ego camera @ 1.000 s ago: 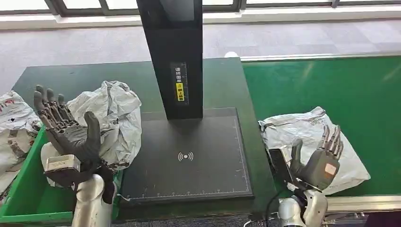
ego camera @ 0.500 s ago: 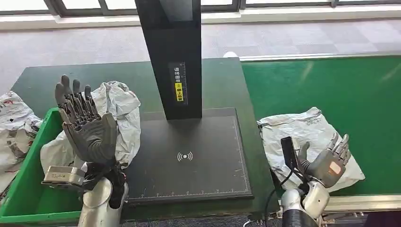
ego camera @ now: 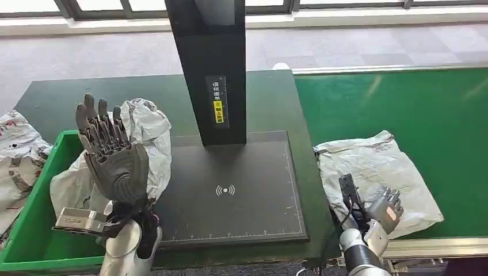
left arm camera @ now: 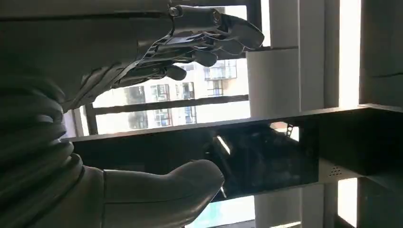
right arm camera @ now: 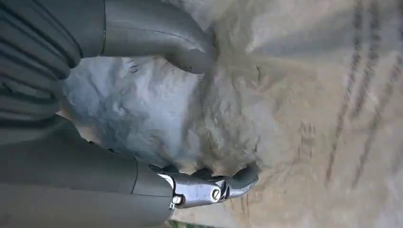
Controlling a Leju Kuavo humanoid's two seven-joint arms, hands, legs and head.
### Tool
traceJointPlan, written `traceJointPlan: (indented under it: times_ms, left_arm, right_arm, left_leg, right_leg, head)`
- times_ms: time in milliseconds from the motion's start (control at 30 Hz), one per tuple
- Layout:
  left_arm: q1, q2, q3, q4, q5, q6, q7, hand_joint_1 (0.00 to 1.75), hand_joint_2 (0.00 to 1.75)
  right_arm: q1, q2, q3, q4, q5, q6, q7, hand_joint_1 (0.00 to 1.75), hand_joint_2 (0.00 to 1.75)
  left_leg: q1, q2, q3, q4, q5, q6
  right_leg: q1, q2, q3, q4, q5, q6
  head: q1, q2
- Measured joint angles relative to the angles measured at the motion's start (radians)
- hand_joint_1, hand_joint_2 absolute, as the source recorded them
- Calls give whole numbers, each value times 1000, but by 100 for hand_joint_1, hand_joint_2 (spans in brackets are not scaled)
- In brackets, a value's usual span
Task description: Moved the parcel from conveyor to table for the left to box.
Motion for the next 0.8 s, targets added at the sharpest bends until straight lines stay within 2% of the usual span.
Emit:
traceJointPlan:
  times_ms: [400,433,600,800]
  left_arm:
    - [5,2,-15,-1,2,1,0,0,175]
    - [5,2,-15,-1,2,1,0,0,175]
    - [5,2,-18,0,3,5,0,0,175]
    - [4,2,-19,6,-23,39,7,0,175]
  right_arm:
    - [-43,-34,0,131,-1,33,6,3,175]
    - [-45,-35,0,134,-5,44,5,175,175]
    - [-56,-39,-1,149,-25,137,-18,175,175]
    - [-62,-45,-2,152,-34,140,-26,175,175]
  left_leg:
    - [0,0,1,0,0,0]
    - [0,0,1,0,0,0]
    - [0,3,5,0,0,0]
    - [0,3,7,0,0,2]
  right_leg:
    - [0,0,1,0,0,0]
    - [0,0,1,0,0,0]
    - [0,2,4,-2,1,1]
    - [0,2,6,-2,1,2]
  head:
    - [0,0]
    - [0,0]
    - [0,0]
    - [0,0]
